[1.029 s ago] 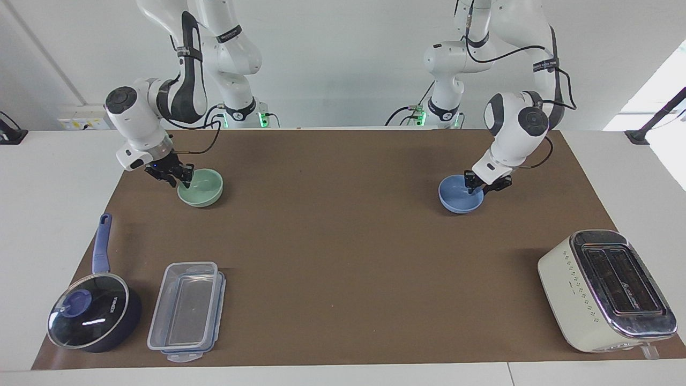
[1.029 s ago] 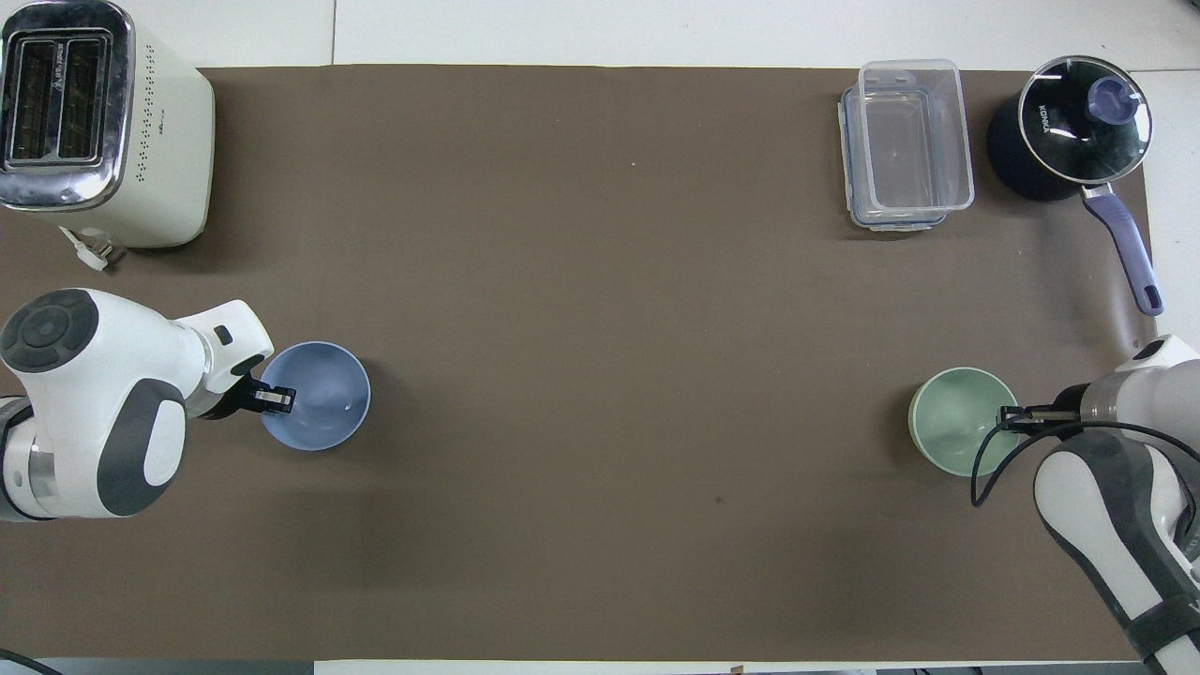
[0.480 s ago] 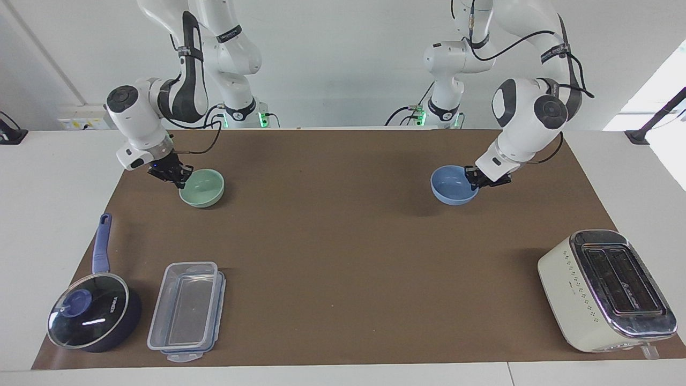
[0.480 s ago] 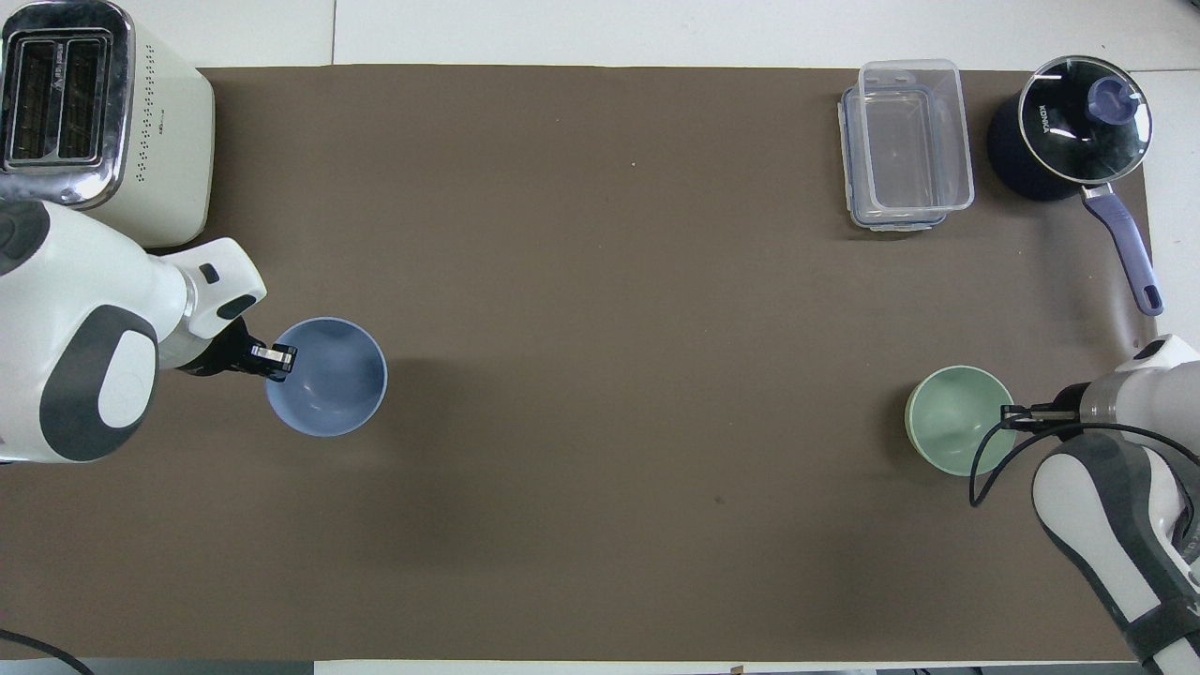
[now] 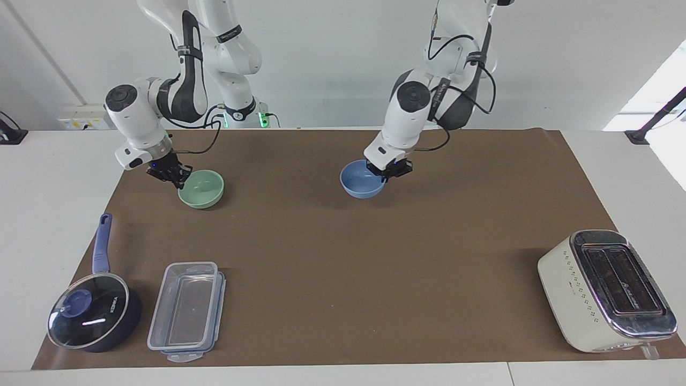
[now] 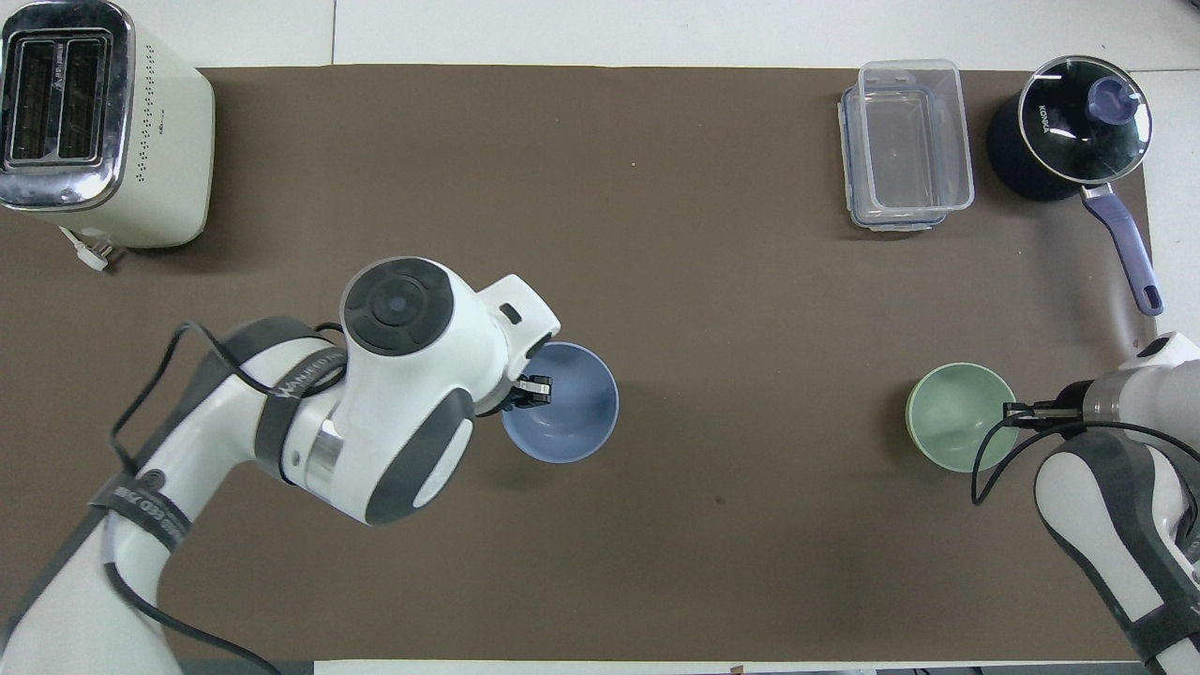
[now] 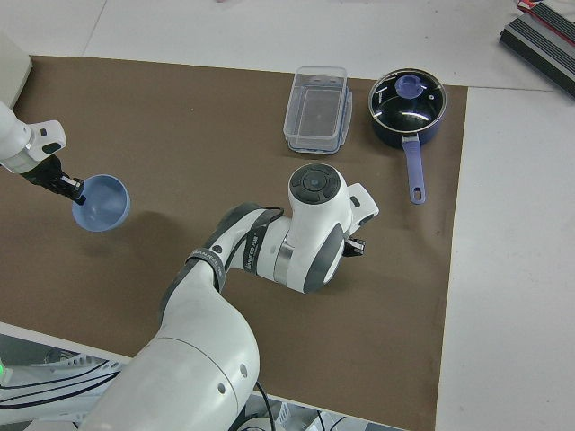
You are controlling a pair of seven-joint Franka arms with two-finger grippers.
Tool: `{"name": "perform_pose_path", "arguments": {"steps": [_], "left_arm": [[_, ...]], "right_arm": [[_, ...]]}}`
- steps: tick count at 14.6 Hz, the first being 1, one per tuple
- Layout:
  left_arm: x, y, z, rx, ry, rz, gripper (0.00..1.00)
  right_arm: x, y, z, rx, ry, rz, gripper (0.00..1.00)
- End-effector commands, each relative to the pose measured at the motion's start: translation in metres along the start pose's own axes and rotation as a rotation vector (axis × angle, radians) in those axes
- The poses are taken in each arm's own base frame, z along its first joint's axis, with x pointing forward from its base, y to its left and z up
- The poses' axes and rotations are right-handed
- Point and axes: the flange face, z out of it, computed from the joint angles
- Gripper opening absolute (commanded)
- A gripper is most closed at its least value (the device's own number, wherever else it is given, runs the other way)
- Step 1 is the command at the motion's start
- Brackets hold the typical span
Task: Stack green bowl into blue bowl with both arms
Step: 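Place the blue bowl with the left gripper while the right gripper lifts green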
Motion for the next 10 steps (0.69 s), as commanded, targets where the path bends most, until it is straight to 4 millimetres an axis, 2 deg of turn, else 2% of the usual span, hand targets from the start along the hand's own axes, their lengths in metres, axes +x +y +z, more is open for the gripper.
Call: {"name": "perform_pose_path", "arguments": {"steps": [1, 3, 5, 8, 9, 10], "left_arm": [[-0.006, 0.001, 0.023, -0.037, -0.013, -0.022, 0.00], [-0.004, 0.005, 0.043, -0.061, -0.047, -0.044, 0.00], [-0.002, 0.011, 0.054, -0.078, -0.051, -0.051, 0.00], [-0.001, 0.010, 0.060, -0.075, -0.058, -0.048, 0.00], [-0.001, 0.010, 0.060, -0.076, -0.058, -0.049, 0.05], [-0.002, 0.010, 0.060, -0.075, -0.060, -0.052, 0.97]], "right_arm": [[0.015, -0.001, -0.041, -0.001, 0.006, -0.018, 0.00], [0.024, -0.003, -0.072, -0.005, 0.025, -0.017, 0.00], [0.034, -0.015, -0.101, -0.005, 0.031, -0.030, 0.00], [0.046, -0.032, -0.145, -0.006, 0.031, -0.042, 0.00], [0.051, -0.041, -0.156, -0.006, 0.041, -0.059, 0.00], [0.058, -0.048, -0.166, -0.005, 0.040, -0.072, 0.00]]}}
